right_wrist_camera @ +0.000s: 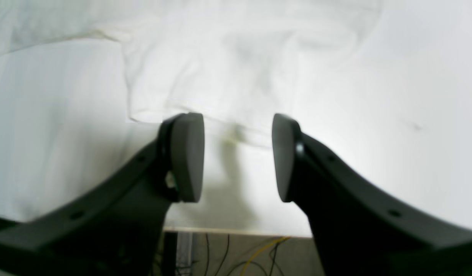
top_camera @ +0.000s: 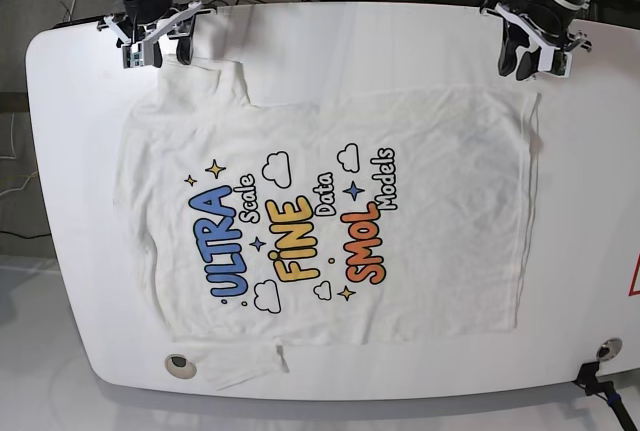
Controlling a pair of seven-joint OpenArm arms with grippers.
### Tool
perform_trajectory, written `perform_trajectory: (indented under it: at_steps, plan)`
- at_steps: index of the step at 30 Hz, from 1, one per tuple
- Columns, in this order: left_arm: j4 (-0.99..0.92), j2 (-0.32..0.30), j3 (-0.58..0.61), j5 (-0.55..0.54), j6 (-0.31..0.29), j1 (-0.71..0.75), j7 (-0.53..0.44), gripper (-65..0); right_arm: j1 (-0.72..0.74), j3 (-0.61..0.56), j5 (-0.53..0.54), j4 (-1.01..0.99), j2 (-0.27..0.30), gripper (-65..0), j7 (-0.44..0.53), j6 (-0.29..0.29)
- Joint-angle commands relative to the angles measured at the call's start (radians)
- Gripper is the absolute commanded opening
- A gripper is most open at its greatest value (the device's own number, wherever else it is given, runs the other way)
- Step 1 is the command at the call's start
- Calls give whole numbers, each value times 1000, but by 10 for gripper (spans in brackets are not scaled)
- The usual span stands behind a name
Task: Fold the T-shirt properly
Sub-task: 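Move both grippers down to the shirt's shoulders beside the collar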
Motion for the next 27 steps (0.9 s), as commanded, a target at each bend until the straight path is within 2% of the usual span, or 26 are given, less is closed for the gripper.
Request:
perform_trajectory:
  at_steps: [1,6,13,18,27]
  plan:
    - [-2,-7,-20,-21,-19,-7,6,-488,18,25,5,17,8,-367,8,8]
    - [-47,-8,-42,-43,-30,-44,89,-496,65,70,8,-8,7,-366,7,8]
    - [-73,-15,-70,-93,-26,-70,144,-500,96,111,12,-54,4,-364,-4,13]
    - [-82,-7,-88,-106,-22,-84,157,-477,105,113,4,-64,-6,-364,-14,10]
    - [-98,-11,-127,-117,-22,-98,167,-471,131,117,3,-78,-36,-365,-33,11]
